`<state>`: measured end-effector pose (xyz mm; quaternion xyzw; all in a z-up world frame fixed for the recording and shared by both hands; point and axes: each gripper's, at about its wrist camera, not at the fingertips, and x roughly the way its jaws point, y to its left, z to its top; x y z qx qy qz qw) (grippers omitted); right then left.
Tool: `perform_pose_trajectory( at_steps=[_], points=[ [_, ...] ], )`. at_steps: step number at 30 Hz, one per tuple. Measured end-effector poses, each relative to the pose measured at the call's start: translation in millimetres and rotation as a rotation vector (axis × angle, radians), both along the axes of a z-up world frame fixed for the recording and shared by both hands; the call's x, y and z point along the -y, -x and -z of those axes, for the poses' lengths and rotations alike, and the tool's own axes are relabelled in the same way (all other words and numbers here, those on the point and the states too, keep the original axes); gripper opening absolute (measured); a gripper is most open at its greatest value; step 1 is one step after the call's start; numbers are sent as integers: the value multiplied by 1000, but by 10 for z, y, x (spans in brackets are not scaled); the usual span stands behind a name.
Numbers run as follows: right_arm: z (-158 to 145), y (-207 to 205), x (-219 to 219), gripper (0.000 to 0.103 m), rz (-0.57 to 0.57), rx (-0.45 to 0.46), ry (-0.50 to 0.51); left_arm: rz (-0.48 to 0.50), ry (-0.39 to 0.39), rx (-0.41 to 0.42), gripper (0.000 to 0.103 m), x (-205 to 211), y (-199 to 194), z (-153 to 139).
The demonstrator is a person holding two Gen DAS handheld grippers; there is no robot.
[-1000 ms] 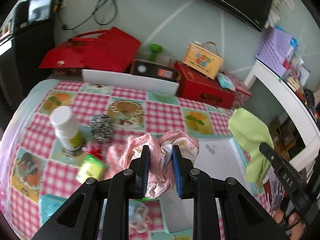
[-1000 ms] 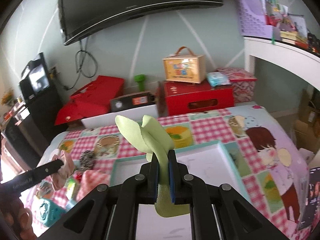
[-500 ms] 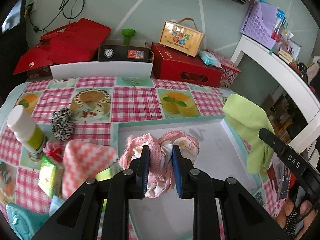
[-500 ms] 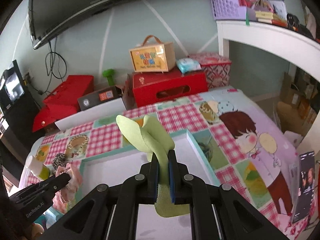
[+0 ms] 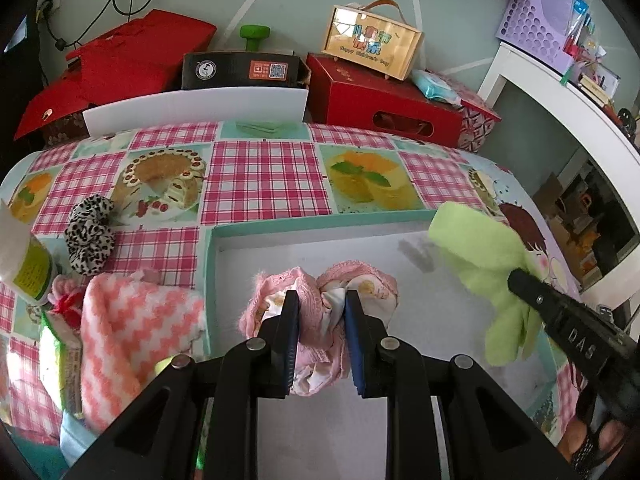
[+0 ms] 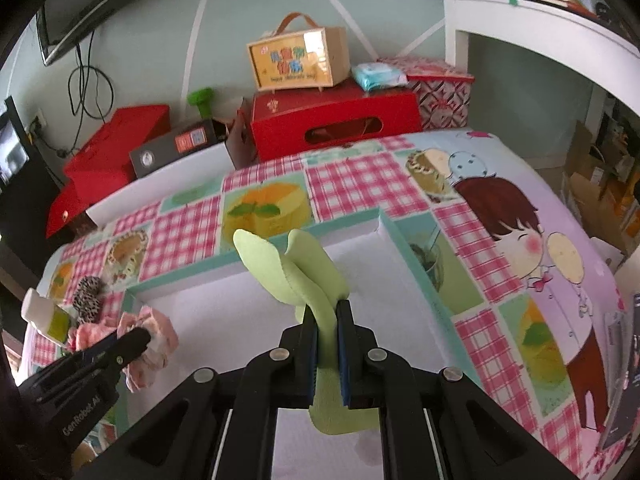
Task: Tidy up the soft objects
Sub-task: 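Lift and carry the pink clothes with left tool while right carries green cloth to tray, then open left tool over the tray while right tool releases the green cloth there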
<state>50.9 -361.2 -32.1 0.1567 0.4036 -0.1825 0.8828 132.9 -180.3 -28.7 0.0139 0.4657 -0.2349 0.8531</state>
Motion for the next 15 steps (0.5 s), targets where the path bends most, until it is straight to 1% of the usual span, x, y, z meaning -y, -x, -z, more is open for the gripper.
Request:
perform_pose_trajectory(
  at_steps=[5,7,10,12,14,15],
  points=[
    [139,-61,47,9,7,-36,-18,0,-6,-14,23,60,-80,94],
    [195,-77,74,12,14,-48,-27,-1,-16,-19,23,77,-93,122],
    [253,-96,82,12,21,-71,-26,2,-32,-24,24,93,-89,153],
    [249,-91,81,12,22,-71,-22,8,-34,-27,30,92,-85,147],
    [228,-87,68,12,22,-70,-10,5,-37,-21,34,86,-77,123],
    [217,-83,61,12,21,-69,-4,3,-39,-17,38,84,-75,108]
  ],
)
